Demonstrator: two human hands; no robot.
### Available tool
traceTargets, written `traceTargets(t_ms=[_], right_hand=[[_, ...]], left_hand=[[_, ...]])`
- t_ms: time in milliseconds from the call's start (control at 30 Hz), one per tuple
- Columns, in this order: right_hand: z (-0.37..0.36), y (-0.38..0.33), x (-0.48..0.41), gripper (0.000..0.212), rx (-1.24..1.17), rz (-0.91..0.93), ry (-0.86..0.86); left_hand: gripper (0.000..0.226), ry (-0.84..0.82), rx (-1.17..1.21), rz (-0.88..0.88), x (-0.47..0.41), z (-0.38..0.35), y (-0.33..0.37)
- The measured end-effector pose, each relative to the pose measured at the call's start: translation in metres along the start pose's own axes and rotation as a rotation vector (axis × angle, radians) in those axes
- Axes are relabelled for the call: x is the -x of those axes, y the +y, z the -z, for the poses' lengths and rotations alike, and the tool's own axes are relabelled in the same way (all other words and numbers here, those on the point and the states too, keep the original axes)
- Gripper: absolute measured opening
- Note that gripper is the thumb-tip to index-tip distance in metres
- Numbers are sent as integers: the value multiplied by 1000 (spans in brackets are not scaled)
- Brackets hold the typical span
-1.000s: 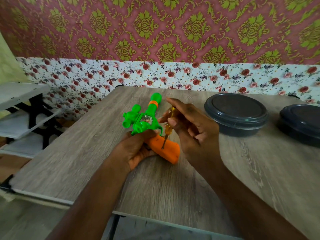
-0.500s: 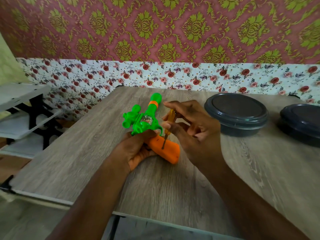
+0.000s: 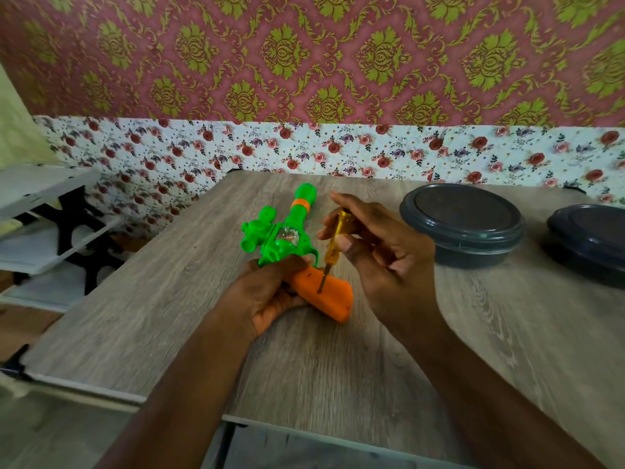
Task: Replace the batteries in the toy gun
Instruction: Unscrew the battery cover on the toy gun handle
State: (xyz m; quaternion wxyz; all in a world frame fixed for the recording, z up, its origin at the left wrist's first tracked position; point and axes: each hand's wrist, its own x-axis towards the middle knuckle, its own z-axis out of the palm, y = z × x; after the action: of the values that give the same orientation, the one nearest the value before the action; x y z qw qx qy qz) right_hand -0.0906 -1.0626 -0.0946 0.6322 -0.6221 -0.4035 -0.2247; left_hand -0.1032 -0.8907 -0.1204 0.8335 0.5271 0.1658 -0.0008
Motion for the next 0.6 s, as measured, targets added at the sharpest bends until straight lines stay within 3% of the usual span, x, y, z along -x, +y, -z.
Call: traceTargets(t_ms=[133, 400, 533, 600], right_hand=[[-3, -4, 1, 34, 40, 13, 8], [0, 0, 0, 43, 37, 19, -10], [-2, -4, 0, 37, 58, 45, 5], [-3, -2, -1, 38, 94, 60, 12]], left_hand=[[20, -5, -13, -4, 0, 1, 0], [39, -8, -1, -6, -3, 2, -1], [21, -19, -18, -23, -3, 2, -1], [31, -22, -26, -24, -2, 2, -2]])
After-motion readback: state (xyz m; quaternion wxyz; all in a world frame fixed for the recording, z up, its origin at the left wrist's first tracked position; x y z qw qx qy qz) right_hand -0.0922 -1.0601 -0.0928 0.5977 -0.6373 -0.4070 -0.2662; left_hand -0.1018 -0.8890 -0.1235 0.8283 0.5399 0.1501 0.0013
